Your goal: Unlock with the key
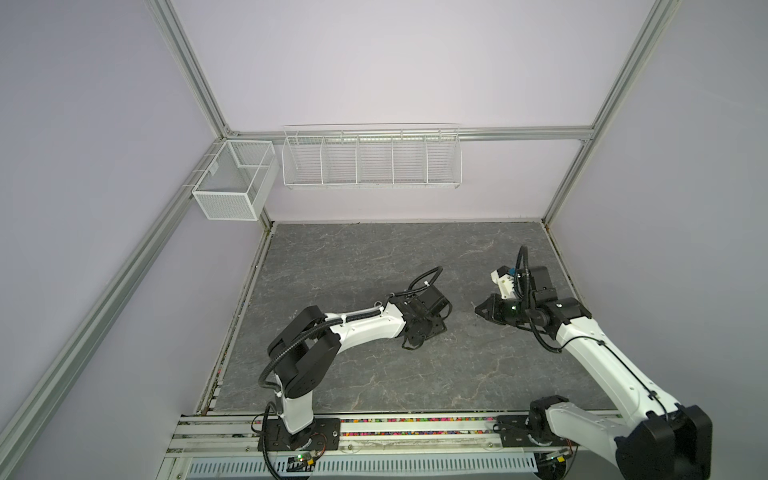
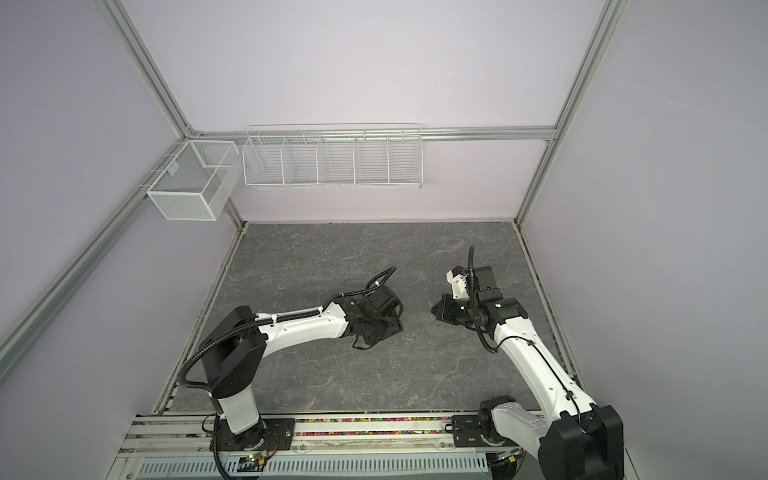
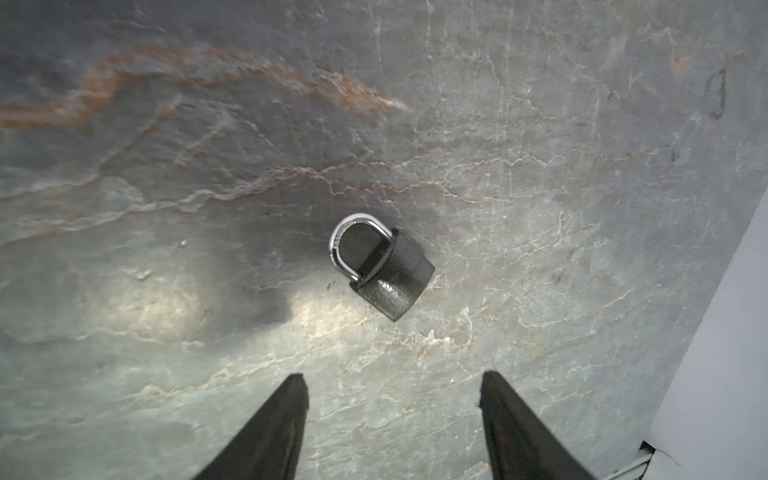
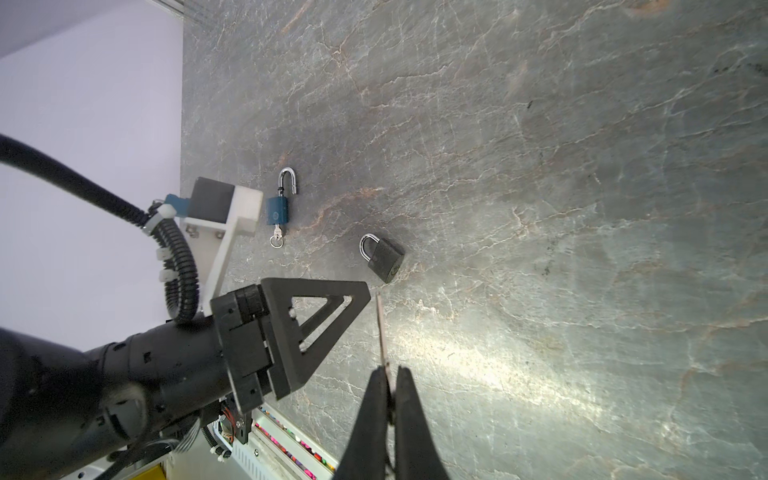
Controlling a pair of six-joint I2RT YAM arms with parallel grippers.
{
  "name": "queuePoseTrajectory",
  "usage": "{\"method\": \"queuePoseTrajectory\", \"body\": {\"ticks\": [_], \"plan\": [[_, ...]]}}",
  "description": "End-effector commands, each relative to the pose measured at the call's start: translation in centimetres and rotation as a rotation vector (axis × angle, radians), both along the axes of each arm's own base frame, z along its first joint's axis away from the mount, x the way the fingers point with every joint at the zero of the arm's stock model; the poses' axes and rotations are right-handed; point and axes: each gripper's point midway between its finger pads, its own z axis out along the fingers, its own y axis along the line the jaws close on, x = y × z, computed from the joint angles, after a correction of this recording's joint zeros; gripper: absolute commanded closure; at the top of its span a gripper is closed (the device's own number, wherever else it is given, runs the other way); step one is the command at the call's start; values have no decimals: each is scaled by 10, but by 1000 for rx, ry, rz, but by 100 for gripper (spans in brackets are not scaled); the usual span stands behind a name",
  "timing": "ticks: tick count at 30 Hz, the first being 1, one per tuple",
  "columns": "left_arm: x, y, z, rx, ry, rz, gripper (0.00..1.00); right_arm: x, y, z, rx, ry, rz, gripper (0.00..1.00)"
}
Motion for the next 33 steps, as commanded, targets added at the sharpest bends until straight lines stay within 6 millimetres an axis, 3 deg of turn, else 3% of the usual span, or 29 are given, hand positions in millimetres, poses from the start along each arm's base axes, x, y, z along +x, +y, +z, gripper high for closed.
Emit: {"method": "queuePoseTrajectory", "body": {"ticks": [1,12,24,33], "plan": [[3,-7,-1,25,4,-8,33,0,-4,-11,-22,6,1,93],[16,-17,-21,113,9,-40,33,2,-12,-15,-40,14,-24,93],[33,-10,-30,269,-25,-91,38,7,-21,-20,-12,30,-65,93],[26,-1,-37,368,-8,-214,45,10,-24,-20,5,34,-77,93]]}}
